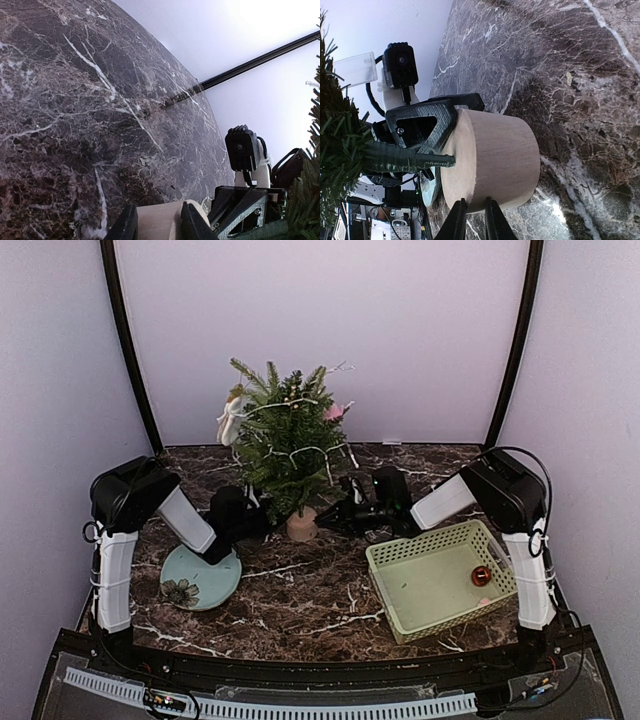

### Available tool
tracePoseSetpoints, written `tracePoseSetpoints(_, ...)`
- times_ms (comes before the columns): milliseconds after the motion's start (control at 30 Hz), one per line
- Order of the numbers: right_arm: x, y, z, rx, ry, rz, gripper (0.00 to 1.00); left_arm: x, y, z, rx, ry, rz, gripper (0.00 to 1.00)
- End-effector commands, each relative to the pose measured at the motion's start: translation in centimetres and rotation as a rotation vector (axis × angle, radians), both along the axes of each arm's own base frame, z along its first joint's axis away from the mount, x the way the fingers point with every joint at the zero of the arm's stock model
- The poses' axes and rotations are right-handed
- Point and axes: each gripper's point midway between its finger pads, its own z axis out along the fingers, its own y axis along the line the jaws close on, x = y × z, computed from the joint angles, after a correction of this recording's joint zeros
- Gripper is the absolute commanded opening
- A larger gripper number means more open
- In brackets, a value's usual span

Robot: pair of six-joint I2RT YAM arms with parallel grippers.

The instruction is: Decorate the small christmas tree

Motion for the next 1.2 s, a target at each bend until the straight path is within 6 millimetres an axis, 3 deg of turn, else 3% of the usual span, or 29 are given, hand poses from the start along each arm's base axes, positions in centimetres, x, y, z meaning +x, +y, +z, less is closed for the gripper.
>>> tracePoseSetpoints(0,-1.6,0.8,0.6,0.014,0.002,0.037,0.16,-0.7,-0.8,-0.8,0.026,0.018,-0.051,0.32)
tracePoseSetpoints(100,-1.3,0.5,0.9,0.008,-0.009,0.026,0.16,-0.8,-0.5,-0.9,0.029,0.024,-0.035,0.33)
tracePoseSetpoints(233,-0.3,-0.5,2.6,0.011,-0.056,-0.021,0.18,-0.8,0.9,-0.9,0.044,0.034,0.019,0.38)
tracePoseSetpoints(533,2.5,-3.9,6.1,0.007,-0.134,-0.144,0.26,-0.5,5.7,-1.6,0.1,0.119,0.165,0.46)
tracePoseSetpoints(733,3.1,-5.7,6.7,-0.022,-0.145,-0.187,0.26,-0.9,6.4,-1.5,0.126,0.133,0.172,0.53)
tracePoseSetpoints(867,2.9,-6.0,6.8,-0.034,-0.158,-0.179,0.26,-0.9,6.4,-1.3,0.106,0.122,0.16,0.51)
tracePoseSetpoints(1167,3.2,-4.4,6.3,-0.018,-0.152,-0.118,0.26,0.4,2.5,-1.4,0.111,0.067,-0.031,0.34)
